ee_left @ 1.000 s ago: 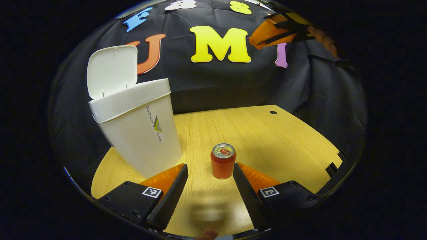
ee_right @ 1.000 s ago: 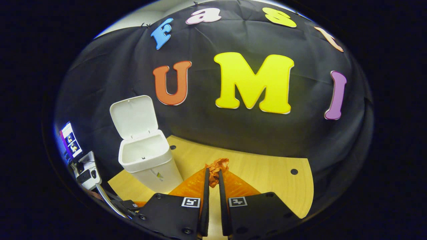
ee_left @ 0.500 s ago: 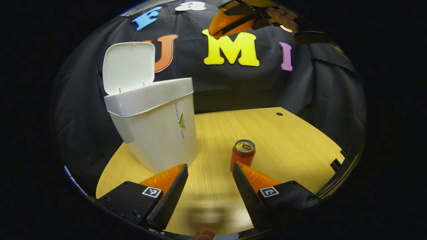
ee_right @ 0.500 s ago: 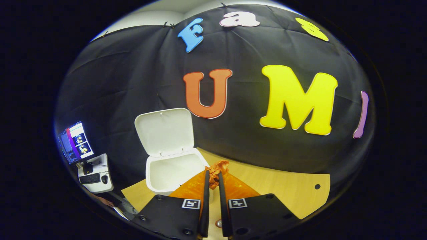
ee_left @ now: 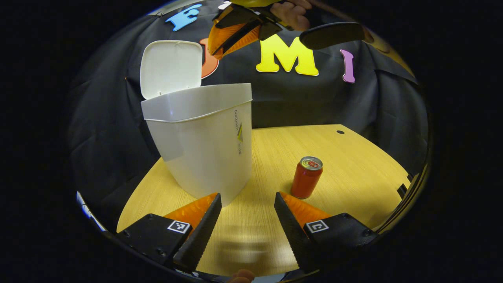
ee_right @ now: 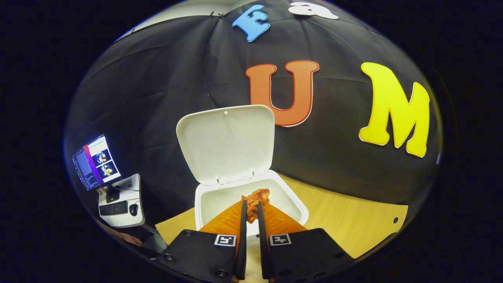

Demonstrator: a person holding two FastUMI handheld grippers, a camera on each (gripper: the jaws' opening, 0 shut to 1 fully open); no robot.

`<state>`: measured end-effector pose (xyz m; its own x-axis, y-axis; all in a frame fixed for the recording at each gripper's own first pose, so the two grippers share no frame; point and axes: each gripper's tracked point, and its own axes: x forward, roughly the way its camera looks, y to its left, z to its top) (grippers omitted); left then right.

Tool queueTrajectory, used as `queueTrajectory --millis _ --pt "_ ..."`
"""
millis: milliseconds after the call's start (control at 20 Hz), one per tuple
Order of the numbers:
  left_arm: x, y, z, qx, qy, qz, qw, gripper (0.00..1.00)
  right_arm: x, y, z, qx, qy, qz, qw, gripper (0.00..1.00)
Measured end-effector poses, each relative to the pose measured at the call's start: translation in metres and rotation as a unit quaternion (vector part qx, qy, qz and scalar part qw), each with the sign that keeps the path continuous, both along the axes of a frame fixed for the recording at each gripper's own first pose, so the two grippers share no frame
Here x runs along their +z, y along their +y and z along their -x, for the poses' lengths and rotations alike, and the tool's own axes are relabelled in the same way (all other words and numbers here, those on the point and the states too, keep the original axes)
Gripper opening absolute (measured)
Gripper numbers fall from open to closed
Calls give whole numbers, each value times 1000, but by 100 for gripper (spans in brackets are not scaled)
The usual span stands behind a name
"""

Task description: Press the lid of the desktop garbage bin to open it, pick up the crumpled paper on the desktop and throw it into the bin, then pick up the pop can on the desktop and drop it into the bin, and finally close the garbage bin lid.

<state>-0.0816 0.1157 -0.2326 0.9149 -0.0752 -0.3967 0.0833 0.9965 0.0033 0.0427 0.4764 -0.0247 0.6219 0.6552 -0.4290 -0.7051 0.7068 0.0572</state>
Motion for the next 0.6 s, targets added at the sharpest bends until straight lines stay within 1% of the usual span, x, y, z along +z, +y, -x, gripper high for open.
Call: queueTrajectory --millis 200,300,350,450,550,600 --pt "-15 7 0 14 15 9 1000 91 -30 14 -4 1 19 23 1000 16" --pt "-19 6 0 12 19 11 1000 91 -39 15 -5 0 30 28 999 18" --pt "-19 7 -1 13 19 7 1000 91 -41 14 -5 -1 32 29 999 20" --pt "-18 5 -2 10 20 3 1000 91 -40 12 -6 0 34 24 999 29" --pt "-19 1 -3 6 20 0 1000 91 -35 8 -4 6 31 17 999 40" --pt "-18 0 -4 5 22 0 1000 91 -32 7 -4 10 26 13 1000 42"
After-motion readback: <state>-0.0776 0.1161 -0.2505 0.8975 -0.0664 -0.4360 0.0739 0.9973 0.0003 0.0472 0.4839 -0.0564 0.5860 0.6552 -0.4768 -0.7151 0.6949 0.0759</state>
